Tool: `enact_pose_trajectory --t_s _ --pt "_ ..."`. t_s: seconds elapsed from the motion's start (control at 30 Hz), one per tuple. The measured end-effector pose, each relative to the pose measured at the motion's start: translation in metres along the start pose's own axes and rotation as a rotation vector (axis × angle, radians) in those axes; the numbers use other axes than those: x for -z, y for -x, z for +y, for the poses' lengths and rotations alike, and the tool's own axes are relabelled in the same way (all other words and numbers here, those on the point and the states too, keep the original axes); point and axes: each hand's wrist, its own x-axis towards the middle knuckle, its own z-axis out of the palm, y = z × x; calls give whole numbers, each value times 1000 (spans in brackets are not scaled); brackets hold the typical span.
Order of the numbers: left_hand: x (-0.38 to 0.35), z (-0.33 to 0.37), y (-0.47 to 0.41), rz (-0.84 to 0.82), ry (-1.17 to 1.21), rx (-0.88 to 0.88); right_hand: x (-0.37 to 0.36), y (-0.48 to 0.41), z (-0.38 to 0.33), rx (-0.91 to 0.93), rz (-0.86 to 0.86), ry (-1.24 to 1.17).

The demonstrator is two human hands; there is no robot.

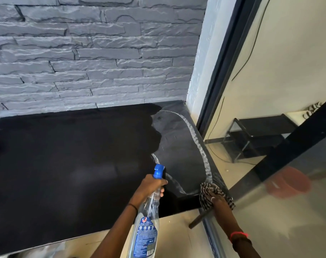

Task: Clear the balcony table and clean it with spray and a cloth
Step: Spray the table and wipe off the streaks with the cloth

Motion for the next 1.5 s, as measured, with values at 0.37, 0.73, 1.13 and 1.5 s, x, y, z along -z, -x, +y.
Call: enact_pose_trajectory --t_s 0.37,0.73,1.13,1.5 --pt "-42 1 -10 -11 -69 -4 -26 -27 24 -99 -106 130" --pt "-69 26 -12 12 -121 -116 -31 -25 26 -64 -6 205" --pt "-113 -1 13 -104 -160 -96 -27 -17 16 39 7 352" --pt "-5 -37 35 122 -48 9 -20 -49 -14 30 77 330"
